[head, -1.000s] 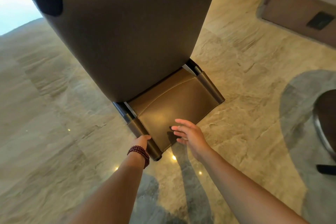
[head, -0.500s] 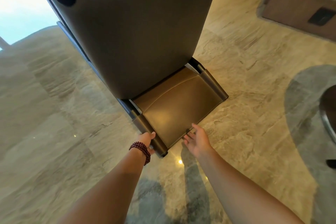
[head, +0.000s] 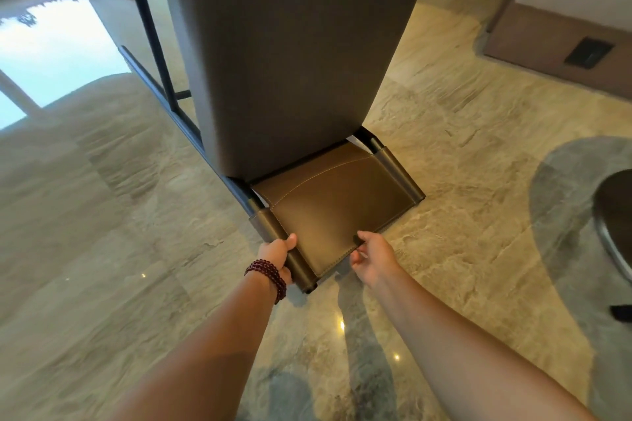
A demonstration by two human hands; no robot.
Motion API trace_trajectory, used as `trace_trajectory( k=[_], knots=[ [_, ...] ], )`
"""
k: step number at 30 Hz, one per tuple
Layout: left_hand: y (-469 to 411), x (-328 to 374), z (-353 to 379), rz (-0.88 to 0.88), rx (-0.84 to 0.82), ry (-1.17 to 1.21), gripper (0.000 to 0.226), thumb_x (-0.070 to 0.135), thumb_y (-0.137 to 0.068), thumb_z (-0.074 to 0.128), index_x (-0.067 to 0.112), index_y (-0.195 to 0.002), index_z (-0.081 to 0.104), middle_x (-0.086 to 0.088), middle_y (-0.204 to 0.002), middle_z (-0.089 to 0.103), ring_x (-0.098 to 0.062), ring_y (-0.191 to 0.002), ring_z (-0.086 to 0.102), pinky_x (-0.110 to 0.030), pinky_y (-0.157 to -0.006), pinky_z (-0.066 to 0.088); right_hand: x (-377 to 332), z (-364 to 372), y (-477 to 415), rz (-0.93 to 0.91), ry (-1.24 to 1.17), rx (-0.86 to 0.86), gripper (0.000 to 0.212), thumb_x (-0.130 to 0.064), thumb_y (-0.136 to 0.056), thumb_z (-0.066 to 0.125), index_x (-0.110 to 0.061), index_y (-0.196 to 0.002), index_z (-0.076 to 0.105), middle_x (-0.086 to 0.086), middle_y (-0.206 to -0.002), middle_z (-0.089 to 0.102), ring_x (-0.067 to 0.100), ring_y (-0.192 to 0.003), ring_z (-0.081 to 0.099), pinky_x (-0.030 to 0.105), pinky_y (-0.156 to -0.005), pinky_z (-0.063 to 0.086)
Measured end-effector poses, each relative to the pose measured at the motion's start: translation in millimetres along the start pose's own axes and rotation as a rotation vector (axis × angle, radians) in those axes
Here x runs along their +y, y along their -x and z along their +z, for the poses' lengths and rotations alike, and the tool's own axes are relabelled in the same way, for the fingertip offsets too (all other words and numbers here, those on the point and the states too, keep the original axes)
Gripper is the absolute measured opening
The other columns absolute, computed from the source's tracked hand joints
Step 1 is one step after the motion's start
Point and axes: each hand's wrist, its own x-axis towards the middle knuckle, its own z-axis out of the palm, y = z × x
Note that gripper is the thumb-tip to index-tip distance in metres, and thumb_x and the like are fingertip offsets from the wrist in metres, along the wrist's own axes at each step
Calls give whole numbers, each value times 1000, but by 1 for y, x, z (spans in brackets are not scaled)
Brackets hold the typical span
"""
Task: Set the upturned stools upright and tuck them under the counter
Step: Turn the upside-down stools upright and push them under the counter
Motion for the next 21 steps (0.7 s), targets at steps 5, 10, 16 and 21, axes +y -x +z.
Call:
trace_trajectory(
  k=[5,10,16,21],
  knots=[
    [14,4,18,124,2,11,38,-8,-81,60,11,-107,41,-14,-100,55,-35,-103,55,-54,-94,45,-24,0,11,-144,237,47,26,7,-91,53,-5,-70,45,6,-64,39,12,-48,25,22,-41,19],
    [35,13,31,166,-12,41,42,-12,-75,59,11,-106,42,-15,-106,53,-35,-101,56,-55,-93,46,-48,-2,23,-231,360,59,33,8,-91,53,-9,-65,41,3,-59,34,13,-48,24,24,-42,19],
    [60,36,35,113,-47,46,56,-9,-68,63,9,-118,44,-19,-119,57,-38,-103,59,-61,-92,45,-73,10,53,-328,411,74,32,8,-87,58,-10,-65,41,5,-65,43,15,-52,35,21,-35,22],
    [111,67,34,106,-85,126,48,-10,-75,59,9,-116,44,-18,-114,57,-36,-111,58,-57,-94,46,-103,36,107,-410,452,97,35,7,-85,61,-12,-65,39,5,-67,46,18,-61,44,26,-49,28]
  ],
)
